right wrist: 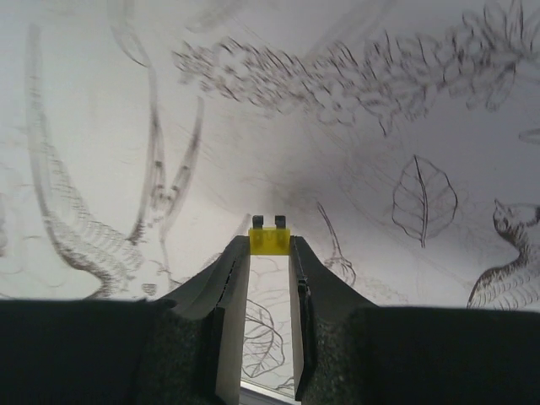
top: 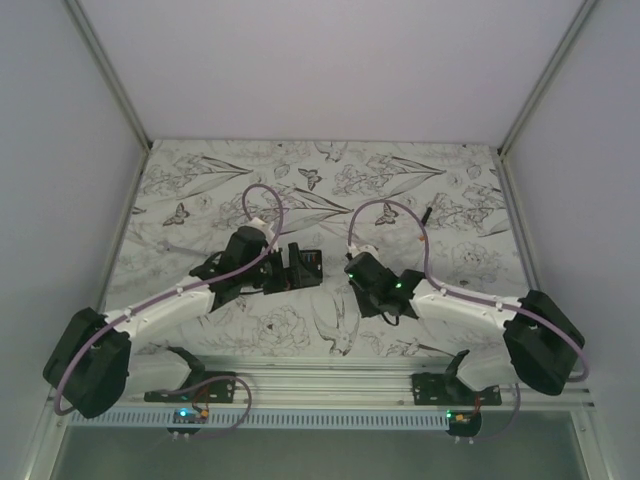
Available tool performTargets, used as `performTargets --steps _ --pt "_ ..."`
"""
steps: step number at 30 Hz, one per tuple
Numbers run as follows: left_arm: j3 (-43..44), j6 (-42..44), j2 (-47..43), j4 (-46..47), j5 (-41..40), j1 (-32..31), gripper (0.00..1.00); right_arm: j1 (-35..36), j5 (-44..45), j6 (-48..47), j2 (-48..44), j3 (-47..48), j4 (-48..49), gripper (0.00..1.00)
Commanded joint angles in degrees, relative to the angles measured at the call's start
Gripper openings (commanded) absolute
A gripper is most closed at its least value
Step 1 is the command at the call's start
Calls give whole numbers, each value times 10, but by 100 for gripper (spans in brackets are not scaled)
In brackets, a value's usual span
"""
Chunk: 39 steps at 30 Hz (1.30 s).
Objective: Snap on the fuse box
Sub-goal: Pick up the fuse from the center of the board.
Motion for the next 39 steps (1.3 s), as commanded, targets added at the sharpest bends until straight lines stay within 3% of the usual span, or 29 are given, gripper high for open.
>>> performTargets --steps 1,11,22,39 --pt "24 -51 -15 23 29 3 87 12 -24 -59 -35 37 61 21" --pt "63 -109 -16 42 51 0 65 18 -109 -120 -120 33 169 23" --pt "73 -110 -9 43 44 -29 40 19 -154 -134 -144 30 234 24" --pt "71 -115 -8 43 34 -39 25 19 -159 -134 -132 34 265 24"
